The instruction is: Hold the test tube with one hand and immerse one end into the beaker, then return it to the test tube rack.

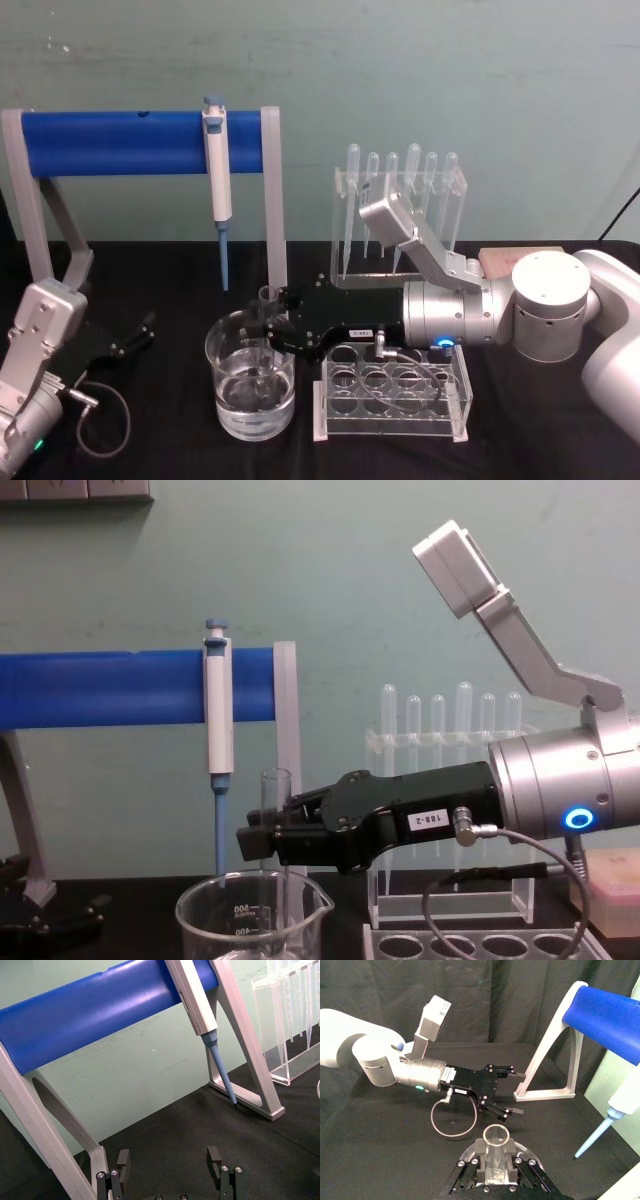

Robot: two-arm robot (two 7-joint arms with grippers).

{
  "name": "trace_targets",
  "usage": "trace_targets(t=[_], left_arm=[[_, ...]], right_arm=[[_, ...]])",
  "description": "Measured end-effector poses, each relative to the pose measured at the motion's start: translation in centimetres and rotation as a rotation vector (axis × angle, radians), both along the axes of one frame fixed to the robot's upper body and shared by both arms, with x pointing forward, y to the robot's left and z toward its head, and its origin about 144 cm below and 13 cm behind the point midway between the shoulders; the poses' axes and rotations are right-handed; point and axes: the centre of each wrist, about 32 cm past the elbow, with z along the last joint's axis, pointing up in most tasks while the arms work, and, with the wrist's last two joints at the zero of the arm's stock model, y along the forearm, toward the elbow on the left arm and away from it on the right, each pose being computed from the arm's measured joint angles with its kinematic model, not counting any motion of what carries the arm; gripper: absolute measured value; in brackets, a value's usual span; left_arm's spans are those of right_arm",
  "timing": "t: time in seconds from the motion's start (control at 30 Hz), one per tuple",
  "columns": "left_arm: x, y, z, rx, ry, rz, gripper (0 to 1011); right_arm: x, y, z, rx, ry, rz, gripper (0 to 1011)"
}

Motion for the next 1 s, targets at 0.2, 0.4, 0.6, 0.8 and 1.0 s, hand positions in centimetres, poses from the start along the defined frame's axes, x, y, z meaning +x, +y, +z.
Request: trace_targets(t=[0.2,0.4,0.6,0.8,1.0], left_arm=[[0.00,0.00,0.00,0.000,0.000,0.000,1000],[0.00,0.00,0.00,0.000,0.000,0.000,1000],[0.00,0.00,0.00,0.000,0.000,0.000,1000],[0.00,0.00,0.00,0.000,0.000,0.000,1000],[0.00,0.00,0.00,0.000,0.000,0.000,1000]], right_arm=[[0.00,0.00,0.00,0.000,0.000,0.000,226],[0.00,0.00,0.00,0.000,0.000,0.000,226],[0.00,0.00,0.00,0.000,0.000,0.000,226],[0.00,0.00,0.00,0.000,0.000,0.000,227],[0.00,0.00,0.00,0.000,0.000,0.000,227]])
